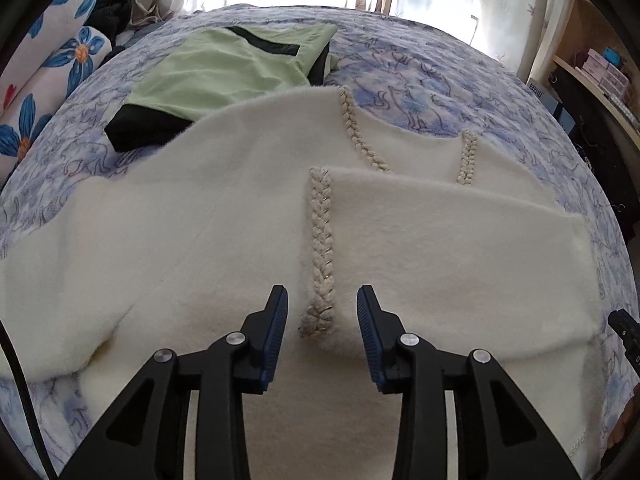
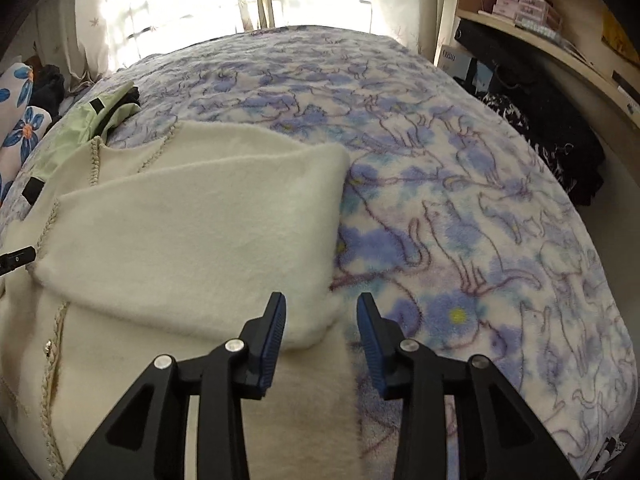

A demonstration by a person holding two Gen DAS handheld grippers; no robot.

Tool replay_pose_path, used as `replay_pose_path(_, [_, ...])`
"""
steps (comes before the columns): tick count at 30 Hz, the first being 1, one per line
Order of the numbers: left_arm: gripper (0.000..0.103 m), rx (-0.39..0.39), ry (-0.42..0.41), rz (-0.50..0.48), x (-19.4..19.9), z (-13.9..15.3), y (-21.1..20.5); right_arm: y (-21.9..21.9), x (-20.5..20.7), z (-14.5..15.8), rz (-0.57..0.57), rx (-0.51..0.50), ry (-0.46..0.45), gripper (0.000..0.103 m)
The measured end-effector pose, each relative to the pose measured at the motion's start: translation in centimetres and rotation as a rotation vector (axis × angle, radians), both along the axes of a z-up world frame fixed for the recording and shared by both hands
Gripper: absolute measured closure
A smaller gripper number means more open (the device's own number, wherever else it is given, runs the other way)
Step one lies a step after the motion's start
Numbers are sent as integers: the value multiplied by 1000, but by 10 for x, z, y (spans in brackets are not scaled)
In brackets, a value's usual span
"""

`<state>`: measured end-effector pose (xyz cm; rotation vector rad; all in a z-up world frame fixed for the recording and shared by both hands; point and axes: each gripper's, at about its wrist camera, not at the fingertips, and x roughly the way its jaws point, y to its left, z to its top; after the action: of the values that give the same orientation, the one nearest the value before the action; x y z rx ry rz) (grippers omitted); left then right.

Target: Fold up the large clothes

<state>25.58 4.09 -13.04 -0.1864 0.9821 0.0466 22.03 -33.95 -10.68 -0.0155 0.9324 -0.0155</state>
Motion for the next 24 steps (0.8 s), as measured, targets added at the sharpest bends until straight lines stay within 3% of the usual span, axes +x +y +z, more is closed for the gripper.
replay_pose_path(5, [65, -38, -43, -41, 5, 6, -27, 49, 10, 1, 120, 111, 20, 66])
replay_pose_path(11, [65, -42, 18, -70, 20, -19, -51, 89, 21, -24, 166, 125, 69, 66])
replay_pose_path(14, [65, -16, 13, -86, 21, -26, -49, 78, 24, -36, 107, 60, 88, 66])
replay_pose_path(18, [65, -10, 10, -98, 19, -27, -41, 32, 19, -41, -35, -15, 76, 69])
replay_pose_path(19, [65, -15, 10, -100, 17, -27, -38, 21, 17, -40, -45, 7, 72, 69])
replay_pose_path(21, [65, -10, 7, -107, 16, -27, -38, 0, 10, -39, -56, 92, 79, 80])
replay_pose_path(24, [65, 26, 2, -111, 13, -26, -42, -7, 2, -36, -86, 90, 89, 81])
